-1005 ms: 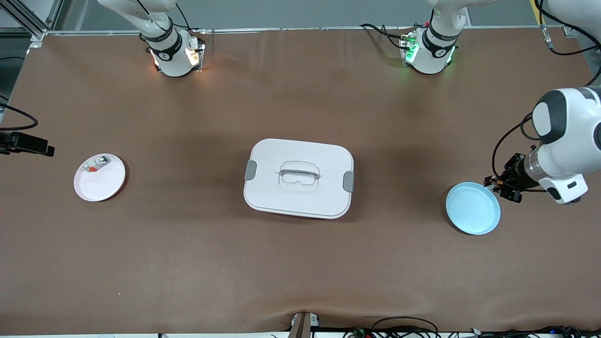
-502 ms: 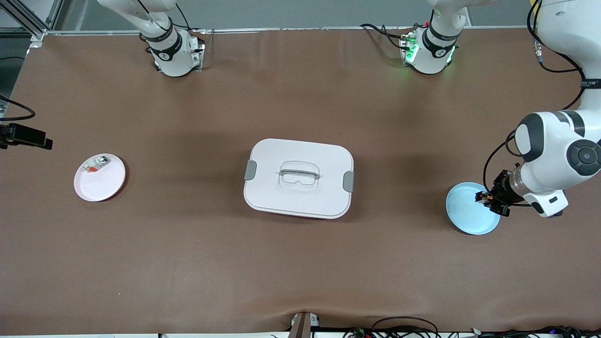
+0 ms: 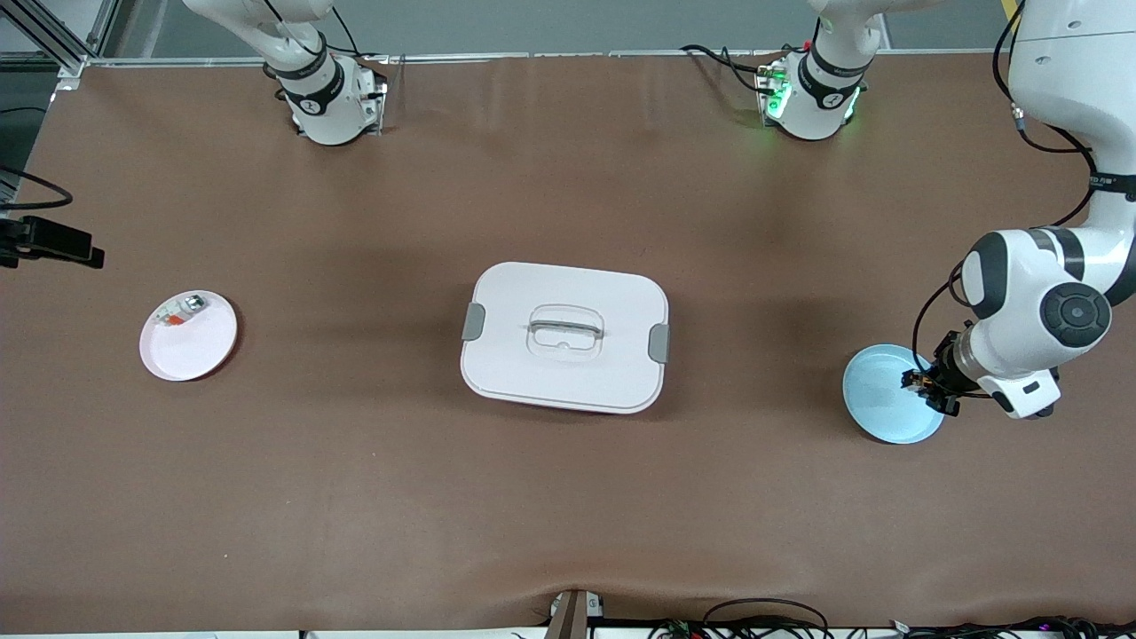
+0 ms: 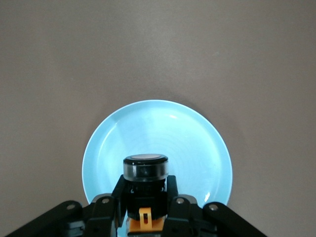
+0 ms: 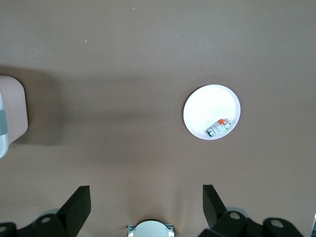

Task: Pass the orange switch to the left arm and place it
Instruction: 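Lower the switch onto the blue plate with the left gripper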

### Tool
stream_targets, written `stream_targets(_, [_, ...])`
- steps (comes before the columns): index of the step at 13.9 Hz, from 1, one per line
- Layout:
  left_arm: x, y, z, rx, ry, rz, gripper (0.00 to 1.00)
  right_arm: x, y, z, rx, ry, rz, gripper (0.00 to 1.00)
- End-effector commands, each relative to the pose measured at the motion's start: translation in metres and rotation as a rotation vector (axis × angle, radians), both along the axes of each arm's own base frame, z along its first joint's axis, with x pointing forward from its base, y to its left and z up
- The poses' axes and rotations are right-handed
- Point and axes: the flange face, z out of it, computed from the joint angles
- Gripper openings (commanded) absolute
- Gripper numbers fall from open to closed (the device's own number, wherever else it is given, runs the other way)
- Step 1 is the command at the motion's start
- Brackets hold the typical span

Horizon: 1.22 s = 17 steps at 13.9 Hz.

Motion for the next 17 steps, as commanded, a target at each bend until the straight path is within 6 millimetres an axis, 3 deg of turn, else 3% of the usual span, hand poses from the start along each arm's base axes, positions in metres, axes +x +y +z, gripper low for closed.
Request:
stream_targets(1, [0.008,-0.001,-0.014,0.028,-0.031,0.013,0.00,-0.011,0.000,0.005,0.002,-0.005,0.008,1.00])
stream_targets(7, [0.008,-0.001,-0.044,0.029,-0.034,0.037,0.00,-0.015,0.000,0.007,0.011,-0.019,0.008,1.00])
stream_targets(13, [0.005,0.001,-0.067,0.028,-0.002,0.041,0.00,-0.051,-0.005,-0.002,0.015,-0.098,0.000,1.00])
stream_targets(17, [0.004,0.002,-0.072,0.026,0.001,0.043,0.00,-0.064,-0.006,-0.004,0.023,-0.111,-0.004,1.00])
